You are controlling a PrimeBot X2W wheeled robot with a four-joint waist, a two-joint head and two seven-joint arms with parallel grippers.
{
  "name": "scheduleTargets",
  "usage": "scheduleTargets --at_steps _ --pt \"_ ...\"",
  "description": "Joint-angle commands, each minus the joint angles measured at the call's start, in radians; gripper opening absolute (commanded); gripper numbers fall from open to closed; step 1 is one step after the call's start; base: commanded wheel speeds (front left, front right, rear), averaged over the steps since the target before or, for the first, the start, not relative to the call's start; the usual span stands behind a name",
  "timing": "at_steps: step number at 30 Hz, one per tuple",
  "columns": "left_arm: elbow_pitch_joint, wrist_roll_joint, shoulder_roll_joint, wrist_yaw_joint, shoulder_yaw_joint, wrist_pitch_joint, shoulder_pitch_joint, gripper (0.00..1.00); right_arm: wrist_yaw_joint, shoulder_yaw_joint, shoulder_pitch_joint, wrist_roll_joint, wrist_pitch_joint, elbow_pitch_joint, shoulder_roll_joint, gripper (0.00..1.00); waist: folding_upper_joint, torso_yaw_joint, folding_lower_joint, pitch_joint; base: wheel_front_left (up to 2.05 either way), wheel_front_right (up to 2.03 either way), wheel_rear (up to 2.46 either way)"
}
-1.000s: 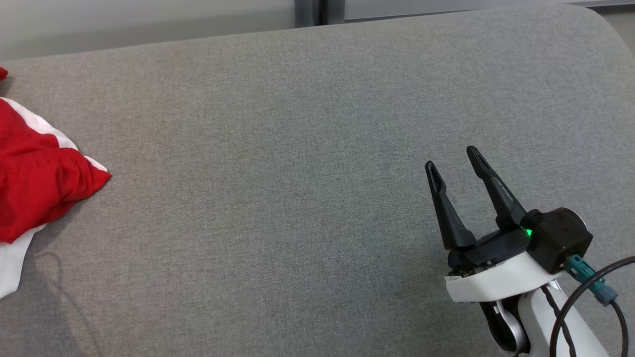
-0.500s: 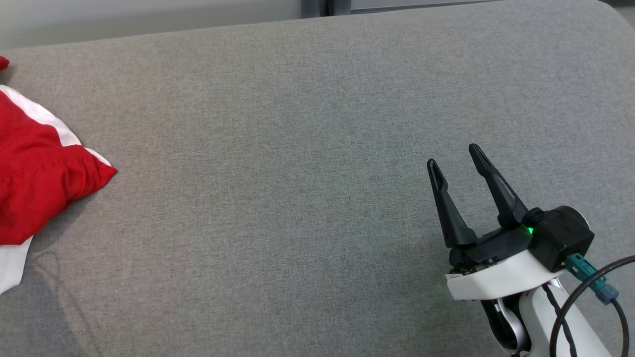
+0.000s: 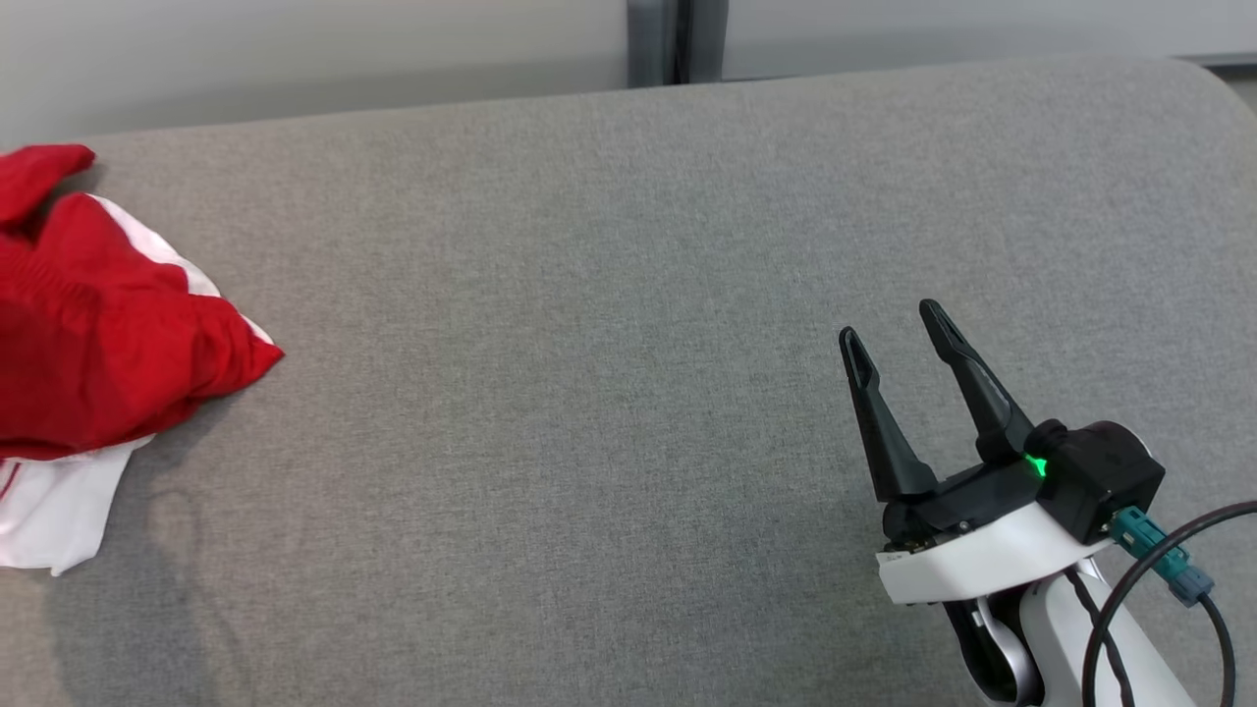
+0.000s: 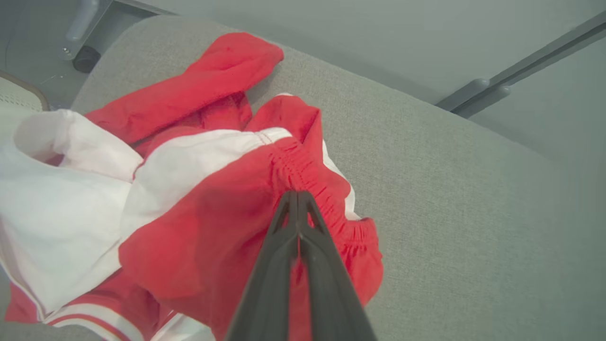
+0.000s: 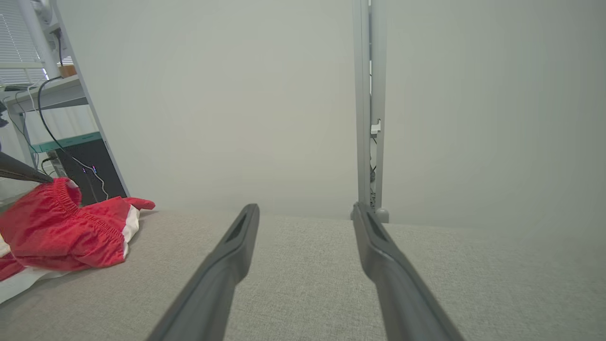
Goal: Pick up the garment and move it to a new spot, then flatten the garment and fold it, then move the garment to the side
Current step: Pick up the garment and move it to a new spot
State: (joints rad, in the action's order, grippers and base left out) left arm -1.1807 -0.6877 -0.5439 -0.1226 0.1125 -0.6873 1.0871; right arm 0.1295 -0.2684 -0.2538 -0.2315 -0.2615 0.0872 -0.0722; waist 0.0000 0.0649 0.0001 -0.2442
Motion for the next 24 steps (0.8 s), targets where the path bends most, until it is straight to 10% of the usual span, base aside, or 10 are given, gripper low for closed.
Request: scheduleTargets --at_steps 1,18,24 --pt "0.033 -0.016 0.023 -0.009 0.013 -0.005 0.010 0.00 0.002 0.001 0.016 -0.007 -0.003 0.006 -0.004 1.00 0.0000 -0.009 -0.0001 0.028 0.00 0.00 0.00" --pt "0.599 -0.174 0.114 -0.008 0.265 -0.025 -0.275 0.00 0.002 0.056 0.083 -0.014 -0.003 0.006 -0.012 1.00 0.0000 0.054 -0.0001 0.164 0.00 0.00 0.00" --pt "0.698 -0.168 0.231 0.013 0.309 0.050 -0.346 0.00 0.002 0.118 0.092 -0.007 -0.003 -0.009 -0.027 1.00 0.0000 0.093 -0.0001 0.178 0.00 0.00 0.00"
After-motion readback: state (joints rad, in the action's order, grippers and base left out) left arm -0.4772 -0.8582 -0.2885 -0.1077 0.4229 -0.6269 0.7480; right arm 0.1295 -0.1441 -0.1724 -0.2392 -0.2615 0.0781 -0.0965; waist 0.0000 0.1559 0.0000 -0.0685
